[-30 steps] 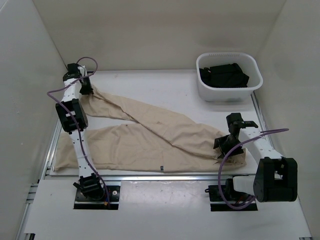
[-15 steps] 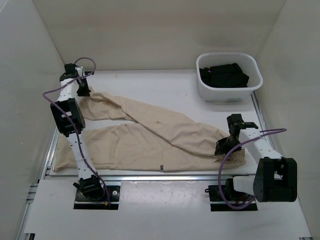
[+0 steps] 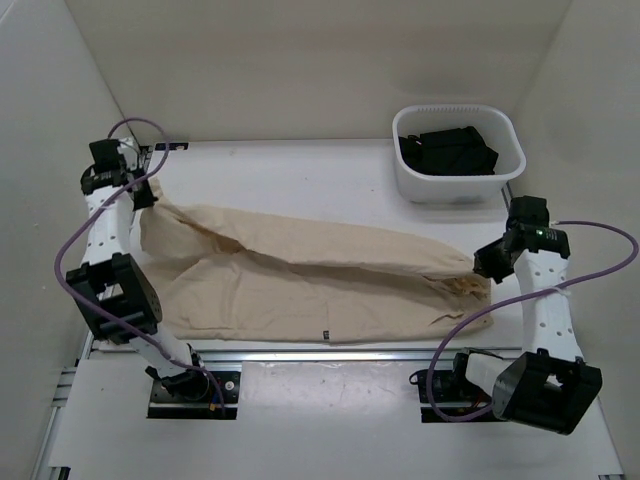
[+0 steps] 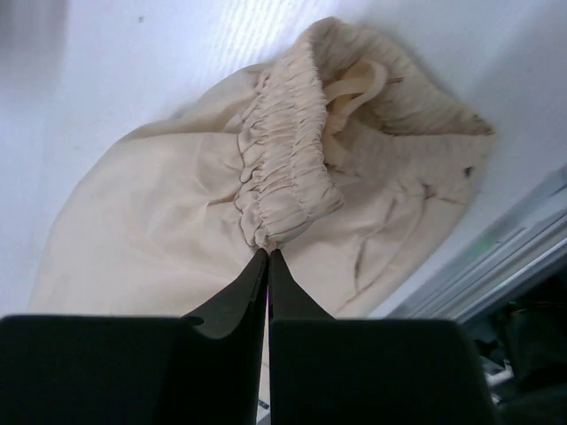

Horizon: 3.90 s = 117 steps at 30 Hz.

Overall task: Fold and stack the trousers
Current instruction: Fold the trousers

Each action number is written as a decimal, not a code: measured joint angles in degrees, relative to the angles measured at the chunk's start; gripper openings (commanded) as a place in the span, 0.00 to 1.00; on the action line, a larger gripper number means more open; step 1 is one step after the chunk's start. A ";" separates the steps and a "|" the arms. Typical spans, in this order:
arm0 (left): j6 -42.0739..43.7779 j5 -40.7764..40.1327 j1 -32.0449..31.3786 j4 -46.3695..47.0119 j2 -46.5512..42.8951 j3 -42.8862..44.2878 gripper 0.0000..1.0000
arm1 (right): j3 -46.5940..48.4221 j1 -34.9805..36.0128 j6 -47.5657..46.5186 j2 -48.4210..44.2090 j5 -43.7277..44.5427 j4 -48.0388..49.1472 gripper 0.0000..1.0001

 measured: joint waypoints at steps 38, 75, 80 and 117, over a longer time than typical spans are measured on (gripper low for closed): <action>-0.37 9.55 17.90 -17.33 11.10 -11.04 0.35 | -2.56 -7.04 -14.60 4.63 -0.15 -2.82 0.00; -0.07 7.93 20.37 -15.26 -31.67 -39.17 0.85 | -1.90 -7.06 -19.06 3.52 -0.46 -3.19 0.00; 0.00 9.46 20.46 -14.67 -29.75 -22.23 0.90 | -1.95 -7.06 -19.30 3.43 0.15 -2.80 0.00; -0.04 10.29 13.68 -4.85 -5.55 -6.27 0.14 | 16.04 -6.99 -21.51 11.10 3.15 -4.22 0.00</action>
